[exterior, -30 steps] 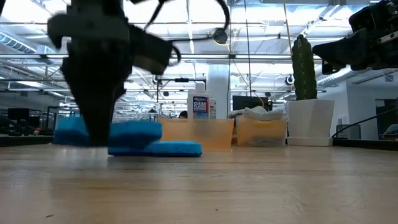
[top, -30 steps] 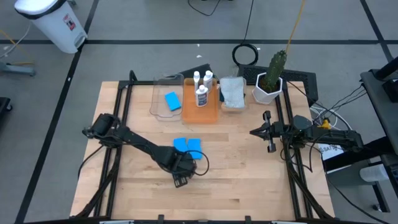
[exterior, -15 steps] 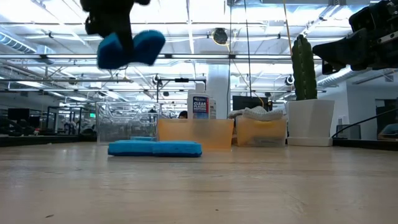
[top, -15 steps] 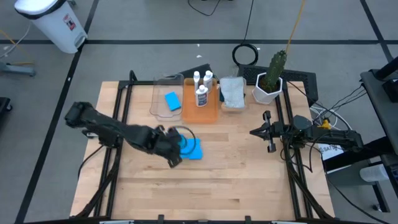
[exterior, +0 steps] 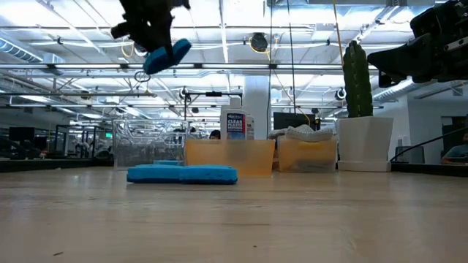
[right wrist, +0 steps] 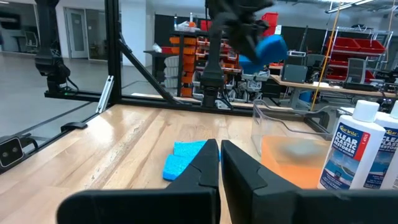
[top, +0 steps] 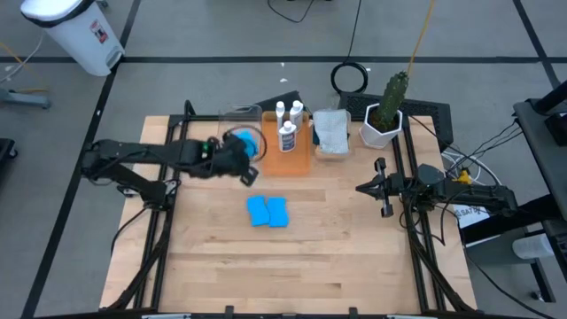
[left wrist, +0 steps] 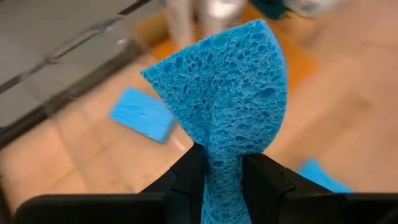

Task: Pick & Place Kitchen Items
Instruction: Put the blue sponge into the transparent bin

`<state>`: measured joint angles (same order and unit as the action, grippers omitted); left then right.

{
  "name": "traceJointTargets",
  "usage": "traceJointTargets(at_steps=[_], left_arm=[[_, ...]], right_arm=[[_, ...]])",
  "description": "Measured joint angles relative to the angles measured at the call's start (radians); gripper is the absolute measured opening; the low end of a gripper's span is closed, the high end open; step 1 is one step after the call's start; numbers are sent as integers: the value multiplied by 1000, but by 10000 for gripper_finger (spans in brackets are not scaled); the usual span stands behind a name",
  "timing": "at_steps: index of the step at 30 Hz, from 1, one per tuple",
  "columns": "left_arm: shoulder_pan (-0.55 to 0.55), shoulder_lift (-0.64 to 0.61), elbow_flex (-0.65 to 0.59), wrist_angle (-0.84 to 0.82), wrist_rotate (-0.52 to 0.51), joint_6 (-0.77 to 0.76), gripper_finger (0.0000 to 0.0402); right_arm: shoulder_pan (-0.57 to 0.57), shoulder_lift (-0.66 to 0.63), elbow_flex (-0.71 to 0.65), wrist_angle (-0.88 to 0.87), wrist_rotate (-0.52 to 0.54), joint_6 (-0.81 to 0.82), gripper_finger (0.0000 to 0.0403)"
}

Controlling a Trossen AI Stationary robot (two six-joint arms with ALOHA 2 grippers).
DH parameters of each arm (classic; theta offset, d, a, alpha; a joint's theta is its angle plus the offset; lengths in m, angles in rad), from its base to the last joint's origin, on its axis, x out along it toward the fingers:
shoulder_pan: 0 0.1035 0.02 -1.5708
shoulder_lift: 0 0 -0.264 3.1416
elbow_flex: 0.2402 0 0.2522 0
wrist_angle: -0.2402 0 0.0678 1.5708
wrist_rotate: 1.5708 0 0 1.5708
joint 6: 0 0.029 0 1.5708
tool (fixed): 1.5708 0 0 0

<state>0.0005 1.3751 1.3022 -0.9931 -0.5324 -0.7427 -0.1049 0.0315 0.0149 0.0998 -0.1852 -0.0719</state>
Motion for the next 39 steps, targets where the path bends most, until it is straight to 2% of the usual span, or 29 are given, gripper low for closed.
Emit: traceJointTargets(at_steps=[9,14,22,33,39], left_arm=[[296,27,1,2,9,76,92],[417,54,1,27,31,84,92],[468,184,1,152,89,140,92],[514,393,1,177,98,152,92],[537,466,1,181,141,160,93]], right_arm=[[0,0,0,0,0,0,0],[0,0,0,0,0,0,0],[0,0,0,0,0,0,0],[0,0,0,0,0,0,0],[0,0,0,0,0,0,0]])
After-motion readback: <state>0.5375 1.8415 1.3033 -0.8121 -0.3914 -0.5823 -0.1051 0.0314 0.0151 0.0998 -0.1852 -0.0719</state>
